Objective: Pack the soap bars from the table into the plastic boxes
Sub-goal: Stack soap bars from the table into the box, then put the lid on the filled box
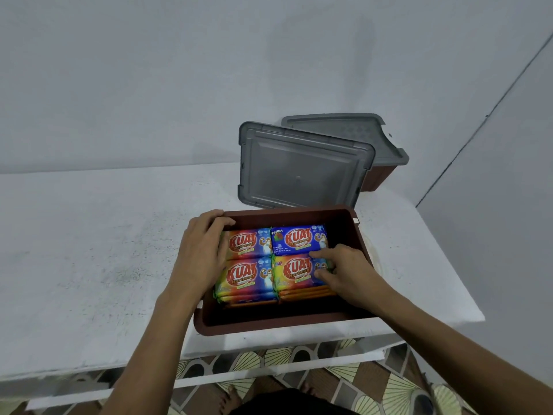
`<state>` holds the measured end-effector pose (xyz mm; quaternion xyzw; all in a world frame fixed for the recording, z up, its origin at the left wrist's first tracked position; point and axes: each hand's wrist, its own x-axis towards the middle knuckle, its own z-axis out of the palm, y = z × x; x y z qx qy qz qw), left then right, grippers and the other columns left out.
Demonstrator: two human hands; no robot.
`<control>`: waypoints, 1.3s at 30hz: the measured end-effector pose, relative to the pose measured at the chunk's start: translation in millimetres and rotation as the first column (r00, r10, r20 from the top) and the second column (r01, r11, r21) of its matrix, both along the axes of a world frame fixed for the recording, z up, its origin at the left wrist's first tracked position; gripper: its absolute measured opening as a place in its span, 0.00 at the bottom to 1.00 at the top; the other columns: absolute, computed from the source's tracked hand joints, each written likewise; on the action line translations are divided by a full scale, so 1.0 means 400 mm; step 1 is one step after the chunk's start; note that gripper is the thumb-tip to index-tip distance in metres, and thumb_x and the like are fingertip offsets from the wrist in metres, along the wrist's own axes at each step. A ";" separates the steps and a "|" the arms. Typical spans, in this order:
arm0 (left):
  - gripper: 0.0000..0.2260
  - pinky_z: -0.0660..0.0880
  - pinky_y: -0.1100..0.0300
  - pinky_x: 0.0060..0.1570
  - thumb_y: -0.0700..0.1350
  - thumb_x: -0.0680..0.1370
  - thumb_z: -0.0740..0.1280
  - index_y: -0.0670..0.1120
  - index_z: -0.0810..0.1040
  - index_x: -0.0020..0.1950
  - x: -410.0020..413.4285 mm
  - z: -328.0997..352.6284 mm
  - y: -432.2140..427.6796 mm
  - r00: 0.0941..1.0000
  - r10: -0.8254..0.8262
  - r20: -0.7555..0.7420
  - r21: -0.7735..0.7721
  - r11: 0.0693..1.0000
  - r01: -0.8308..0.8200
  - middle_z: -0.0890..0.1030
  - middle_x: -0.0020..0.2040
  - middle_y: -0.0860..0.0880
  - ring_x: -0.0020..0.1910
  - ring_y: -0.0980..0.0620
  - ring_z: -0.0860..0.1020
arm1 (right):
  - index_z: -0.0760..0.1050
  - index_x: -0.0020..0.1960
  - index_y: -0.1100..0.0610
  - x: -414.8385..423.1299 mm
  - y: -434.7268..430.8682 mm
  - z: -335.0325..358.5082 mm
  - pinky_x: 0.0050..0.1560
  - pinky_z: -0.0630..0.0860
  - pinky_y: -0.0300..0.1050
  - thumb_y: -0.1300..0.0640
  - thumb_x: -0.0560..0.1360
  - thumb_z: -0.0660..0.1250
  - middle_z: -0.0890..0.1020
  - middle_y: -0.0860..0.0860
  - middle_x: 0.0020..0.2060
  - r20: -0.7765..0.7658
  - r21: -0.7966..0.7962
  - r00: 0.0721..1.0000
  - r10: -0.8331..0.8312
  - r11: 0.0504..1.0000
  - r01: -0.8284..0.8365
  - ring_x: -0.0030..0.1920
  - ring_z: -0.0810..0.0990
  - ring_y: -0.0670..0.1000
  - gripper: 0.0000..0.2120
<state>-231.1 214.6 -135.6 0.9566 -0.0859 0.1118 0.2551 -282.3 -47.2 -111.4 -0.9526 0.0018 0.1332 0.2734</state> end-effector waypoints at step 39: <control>0.21 0.73 0.47 0.60 0.39 0.79 0.53 0.47 0.63 0.73 0.430 0.088 -0.096 0.850 -0.023 -0.526 -0.396 0.892 -0.221 0.72 0.67 0.41 0.62 0.40 0.73 | 0.72 0.60 0.67 0.327 -0.189 0.071 0.42 0.81 0.51 0.66 0.79 0.54 0.81 0.69 0.48 -0.200 0.476 0.847 -0.492 0.707 0.523 0.43 0.82 0.60 0.13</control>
